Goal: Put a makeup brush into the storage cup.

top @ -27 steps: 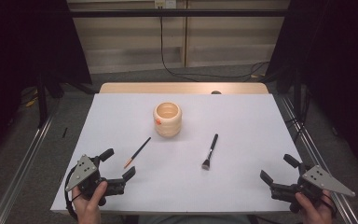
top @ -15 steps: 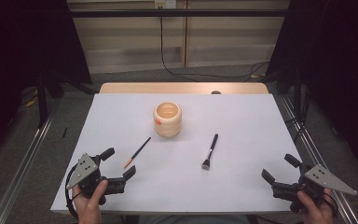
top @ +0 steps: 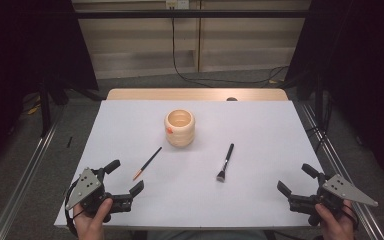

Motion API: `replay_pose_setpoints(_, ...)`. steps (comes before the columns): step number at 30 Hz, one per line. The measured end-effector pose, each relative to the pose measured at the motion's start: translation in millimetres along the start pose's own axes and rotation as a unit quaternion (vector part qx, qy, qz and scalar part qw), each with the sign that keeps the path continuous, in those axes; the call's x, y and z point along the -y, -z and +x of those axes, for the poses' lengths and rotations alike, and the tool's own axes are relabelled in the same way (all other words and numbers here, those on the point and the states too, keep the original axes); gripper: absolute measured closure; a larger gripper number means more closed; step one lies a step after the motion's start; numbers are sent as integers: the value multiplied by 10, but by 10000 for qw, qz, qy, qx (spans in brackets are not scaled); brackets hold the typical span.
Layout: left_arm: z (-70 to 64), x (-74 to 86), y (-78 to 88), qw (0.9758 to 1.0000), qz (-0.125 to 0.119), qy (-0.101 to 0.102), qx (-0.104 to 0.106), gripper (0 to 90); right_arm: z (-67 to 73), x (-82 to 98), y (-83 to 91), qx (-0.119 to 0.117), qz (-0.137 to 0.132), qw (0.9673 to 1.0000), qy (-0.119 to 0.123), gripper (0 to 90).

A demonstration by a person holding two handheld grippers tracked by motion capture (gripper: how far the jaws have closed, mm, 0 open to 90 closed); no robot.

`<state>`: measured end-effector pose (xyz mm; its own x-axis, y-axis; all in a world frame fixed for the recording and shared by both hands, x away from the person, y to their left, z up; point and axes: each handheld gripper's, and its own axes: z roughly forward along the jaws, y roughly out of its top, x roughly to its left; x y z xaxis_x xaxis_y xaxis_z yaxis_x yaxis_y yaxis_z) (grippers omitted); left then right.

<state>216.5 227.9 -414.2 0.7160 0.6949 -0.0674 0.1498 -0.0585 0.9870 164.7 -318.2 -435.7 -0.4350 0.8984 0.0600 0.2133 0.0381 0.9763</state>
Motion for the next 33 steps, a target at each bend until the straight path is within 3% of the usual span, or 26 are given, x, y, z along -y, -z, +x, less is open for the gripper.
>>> replay_pose_setpoints(7,22,-112,-62,9997,61,-143,197,21,44,-14,-1,-15,35,10000,36,0)
replay_pose_setpoints(10,72,-163,-121,9995,87,-283,122,23,29,-14,10,6,4,10000,39,0)
replay_pose_setpoints(18,117,-315,-242,9991,68,-406,102,24,10,-11,-8,-1,-5,10000,8,0)
replay_pose_setpoints(29,140,-429,-458,9988,43,-453,167,23,25,-13,-22,-110,27,9999,40,0)
replay_pose_setpoints(33,178,-485,-492,9992,-20,-361,148,20,35,-10,-41,-162,62,9998,71,0)
